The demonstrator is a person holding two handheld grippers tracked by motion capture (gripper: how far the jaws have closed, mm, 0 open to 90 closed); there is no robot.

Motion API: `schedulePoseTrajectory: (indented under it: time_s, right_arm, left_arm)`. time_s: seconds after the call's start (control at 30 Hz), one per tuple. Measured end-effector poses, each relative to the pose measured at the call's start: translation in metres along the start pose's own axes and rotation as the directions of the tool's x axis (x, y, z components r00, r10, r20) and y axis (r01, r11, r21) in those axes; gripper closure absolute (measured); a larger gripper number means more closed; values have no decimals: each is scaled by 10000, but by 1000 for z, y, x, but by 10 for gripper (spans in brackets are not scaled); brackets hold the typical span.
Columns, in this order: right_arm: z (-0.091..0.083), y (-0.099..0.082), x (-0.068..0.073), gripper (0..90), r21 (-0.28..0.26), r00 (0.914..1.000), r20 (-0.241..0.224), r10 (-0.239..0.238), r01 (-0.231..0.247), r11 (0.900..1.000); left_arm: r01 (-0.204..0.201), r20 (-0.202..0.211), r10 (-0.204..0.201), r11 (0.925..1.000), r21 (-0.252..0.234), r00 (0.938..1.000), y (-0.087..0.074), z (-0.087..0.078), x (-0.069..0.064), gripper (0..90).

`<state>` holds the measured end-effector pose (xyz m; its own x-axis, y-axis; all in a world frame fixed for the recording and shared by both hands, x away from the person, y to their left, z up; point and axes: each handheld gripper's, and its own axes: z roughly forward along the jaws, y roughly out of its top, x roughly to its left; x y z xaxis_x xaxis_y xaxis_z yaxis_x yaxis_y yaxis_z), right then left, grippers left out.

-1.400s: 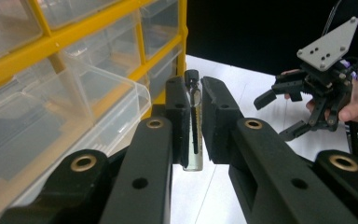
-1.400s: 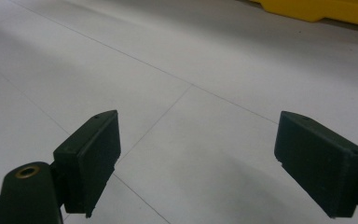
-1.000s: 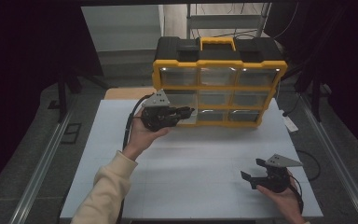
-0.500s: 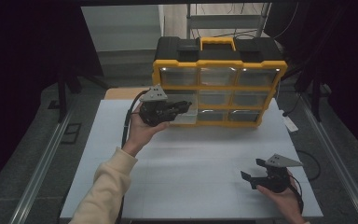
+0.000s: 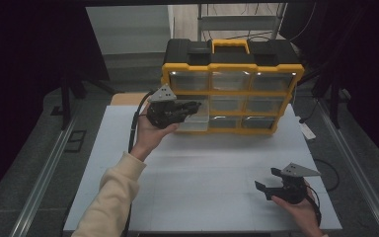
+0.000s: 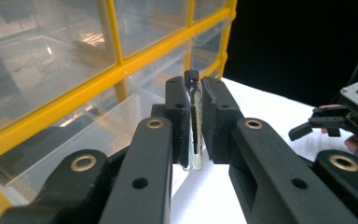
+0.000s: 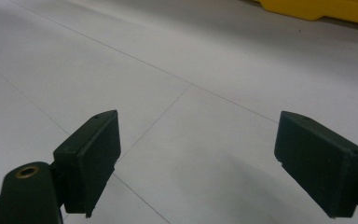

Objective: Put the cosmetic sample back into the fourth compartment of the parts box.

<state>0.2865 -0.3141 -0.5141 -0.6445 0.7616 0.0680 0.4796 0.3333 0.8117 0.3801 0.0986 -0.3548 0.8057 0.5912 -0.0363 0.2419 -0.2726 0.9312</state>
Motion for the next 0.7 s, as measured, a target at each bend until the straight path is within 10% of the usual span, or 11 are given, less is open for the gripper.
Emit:
schedulePoseTrajectory:
  time_s: [0.7]
  right_arm:
    - [0,0,-1,152,-18,10000,-31,13,-13,10000]
  left_arm:
    - [533,-1007,-497,9980,330,9937,-7,11,28,808]
